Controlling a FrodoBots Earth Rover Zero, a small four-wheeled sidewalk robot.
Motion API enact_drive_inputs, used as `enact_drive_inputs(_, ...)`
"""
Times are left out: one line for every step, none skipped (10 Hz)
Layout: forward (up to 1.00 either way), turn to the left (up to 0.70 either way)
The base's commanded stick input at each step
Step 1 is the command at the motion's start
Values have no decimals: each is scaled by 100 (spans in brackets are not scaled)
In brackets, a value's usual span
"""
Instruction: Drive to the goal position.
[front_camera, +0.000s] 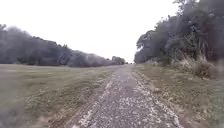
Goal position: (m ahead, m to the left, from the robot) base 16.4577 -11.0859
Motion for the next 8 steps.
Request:
enact_drive_inputs(60, 1)
enact_drive_inputs(60, 1)
enact_drive_inputs(60, 1)
enact_drive_inputs(60, 1)
enact_drive_inputs(60, 1)
enact_drive_inputs(60, 1)
enact_drive_inputs(60, -7)
enact_drive_inputs(60, -14)
